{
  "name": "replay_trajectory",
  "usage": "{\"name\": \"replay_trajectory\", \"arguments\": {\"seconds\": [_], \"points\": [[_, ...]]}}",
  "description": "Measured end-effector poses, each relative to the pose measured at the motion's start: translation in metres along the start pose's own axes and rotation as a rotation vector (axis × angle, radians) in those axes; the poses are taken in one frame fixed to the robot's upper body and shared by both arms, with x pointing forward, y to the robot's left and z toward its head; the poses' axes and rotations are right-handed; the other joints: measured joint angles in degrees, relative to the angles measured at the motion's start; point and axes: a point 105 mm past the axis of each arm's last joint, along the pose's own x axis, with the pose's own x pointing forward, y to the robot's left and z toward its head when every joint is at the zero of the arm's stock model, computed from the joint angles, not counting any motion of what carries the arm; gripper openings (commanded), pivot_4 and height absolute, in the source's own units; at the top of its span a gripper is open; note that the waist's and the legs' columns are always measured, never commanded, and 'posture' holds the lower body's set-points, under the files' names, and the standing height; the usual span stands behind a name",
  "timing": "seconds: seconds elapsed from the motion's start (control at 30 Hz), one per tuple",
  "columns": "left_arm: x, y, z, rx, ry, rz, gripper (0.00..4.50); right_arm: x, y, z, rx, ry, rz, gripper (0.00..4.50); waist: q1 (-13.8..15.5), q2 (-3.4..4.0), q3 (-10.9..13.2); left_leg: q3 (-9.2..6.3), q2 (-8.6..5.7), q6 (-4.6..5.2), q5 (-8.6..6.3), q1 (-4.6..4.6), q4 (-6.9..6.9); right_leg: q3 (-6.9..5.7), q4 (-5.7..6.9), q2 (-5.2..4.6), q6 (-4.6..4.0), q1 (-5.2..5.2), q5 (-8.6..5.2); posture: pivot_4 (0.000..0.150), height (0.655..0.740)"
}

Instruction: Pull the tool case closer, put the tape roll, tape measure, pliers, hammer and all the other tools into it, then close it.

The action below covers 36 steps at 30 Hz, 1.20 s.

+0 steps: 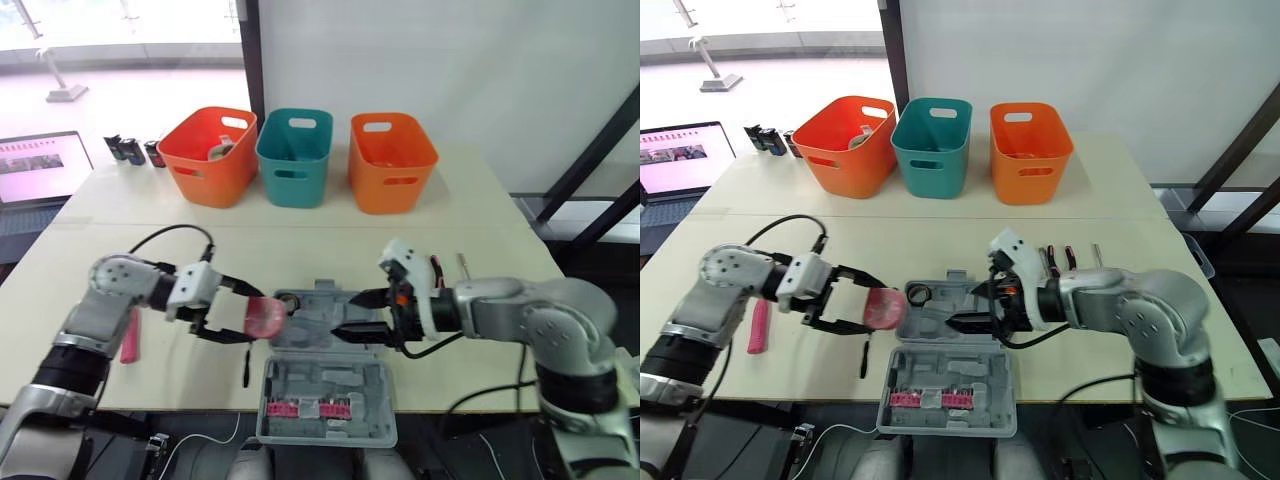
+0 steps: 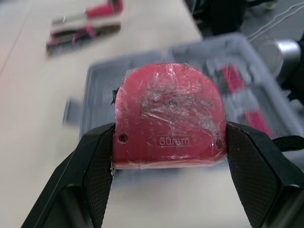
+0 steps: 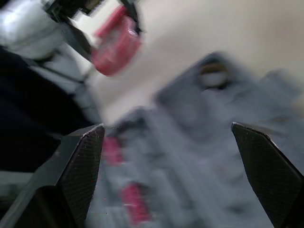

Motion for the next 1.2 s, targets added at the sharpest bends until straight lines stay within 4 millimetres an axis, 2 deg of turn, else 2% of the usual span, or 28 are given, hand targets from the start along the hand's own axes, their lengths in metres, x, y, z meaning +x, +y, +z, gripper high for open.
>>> {"name": "replay_trajectory", "arguments": {"seconds": [0.13,0.23,0.33,0.6,0.7,0.73,0.87,0.9,0.93,1.07,1.17,1.2], "points": [[0.02,0.0,0.01,0.001,-0.043,0.01,2.93,0.011,-0.011,-0.004,0.241,0.038,0.069,4.5,-0.08,0.02,0.02,0.0,-0.01,0.02,0.01,-0.04,0.01,0.0,-0.02,-0.01,0.01,-0.01,0.01,0.15,0.74],[0.029,-0.001,0.012,-0.001,-0.053,0.02,2.93,0.014,-0.006,-0.006,0.353,0.055,0.096,4.5,-0.34,0.12,0.1,-0.01,-0.01,0.07,0.0,-0.05,-0.01,0.01,-0.02,0.01,0.0,-0.05,-0.01,0.15,0.74],[0.03,-0.002,0.009,-0.013,-0.046,0.038,2.93,0.018,-0.005,0.0,0.405,0.019,0.088,4.5,-0.9,0.13,0.11,-0.01,0.0,0.37,-0.01,-0.04,-0.02,0.02,0.0,0.05,-0.04,-0.07,-0.03,0.15,0.74],[0.033,-0.001,0.012,0.006,-0.043,0.061,2.93,0.03,-0.001,0.007,0.436,-0.026,0.101,4.5,-0.84,0.15,0.12,-0.06,-0.01,0.41,0.02,-0.06,-0.02,0.02,0.0,0.07,-0.13,-0.08,-0.06,0.15,0.74],[0.035,0.0,0.012,0.007,-0.052,0.067,2.93,0.033,0.0,0.007,0.445,-0.031,0.102,3.66,-0.75,0.16,0.13,-0.05,0.0,0.41,0.02,-0.07,-0.03,0.03,0.0,0.07,-0.13,-0.08,-0.06,0.15,0.74],[0.035,0.0,0.013,0.007,-0.054,0.068,2.93,0.034,0.0,0.006,0.447,-0.031,0.103,3.27,-0.73,0.16,0.12,-0.05,-0.01,0.41,0.02,-0.07,-0.03,0.02,-0.01,0.07,-0.13,-0.08,-0.06,0.15,0.74],[0.036,0.001,0.013,0.015,-0.053,0.068,2.93,0.035,-0.001,0.004,0.455,-0.033,0.088,1.15,-0.38,0.17,0.13,-0.06,-0.01,0.41,0.02,-0.07,-0.03,0.02,-0.01,0.07,-0.13,-0.09,-0.06,0.15,0.74],[0.036,0.001,0.012,0.016,-0.05,0.07,2.93,0.034,-0.001,0.005,0.461,-0.042,0.094,0.7,-0.35,0.17,0.13,-0.05,-0.01,0.41,0.02,-0.07,-0.03,0.03,-0.01,0.07,-0.14,-0.09,-0.06,0.15,0.74],[0.035,0.002,0.012,0.027,-0.045,0.078,2.93,0.034,-0.002,0.006,0.471,-0.054,0.094,0.45,-0.33,0.17,0.13,-0.06,-0.01,0.41,0.02,-0.07,-0.03,0.03,0.0,0.08,-0.14,-0.1,-0.06,0.15,0.74],[0.036,0.002,0.013,0.035,-0.049,0.079,2.93,0.033,-0.003,0.006,0.478,-0.065,0.097,0.45,-0.32,0.18,0.14,-0.05,0.0,0.41,0.02,-0.07,-0.04,0.03,-0.01,0.08,-0.14,-0.1,-0.06,0.15,0.74],[0.038,0.002,0.013,0.022,-0.067,0.077,4.4,0.031,-0.003,0.005,0.481,-0.07,0.105,0.45,-0.31,0.19,0.14,-0.05,-0.01,0.41,0.02,-0.08,-0.05,0.03,-0.01,0.07,-0.14,-0.1,-0.06,0.15,0.74],[0.04,0.002,0.015,0.003,-0.091,0.073,4.46,0.029,-0.002,0.004,0.48,-0.071,0.114,0.45,-0.28,0.18,0.14,-0.06,0.0,0.41,0.02,-0.09,-0.05,0.02,-0.02,0.08,-0.14,-0.1,-0.06,0.15,0.74]]}}
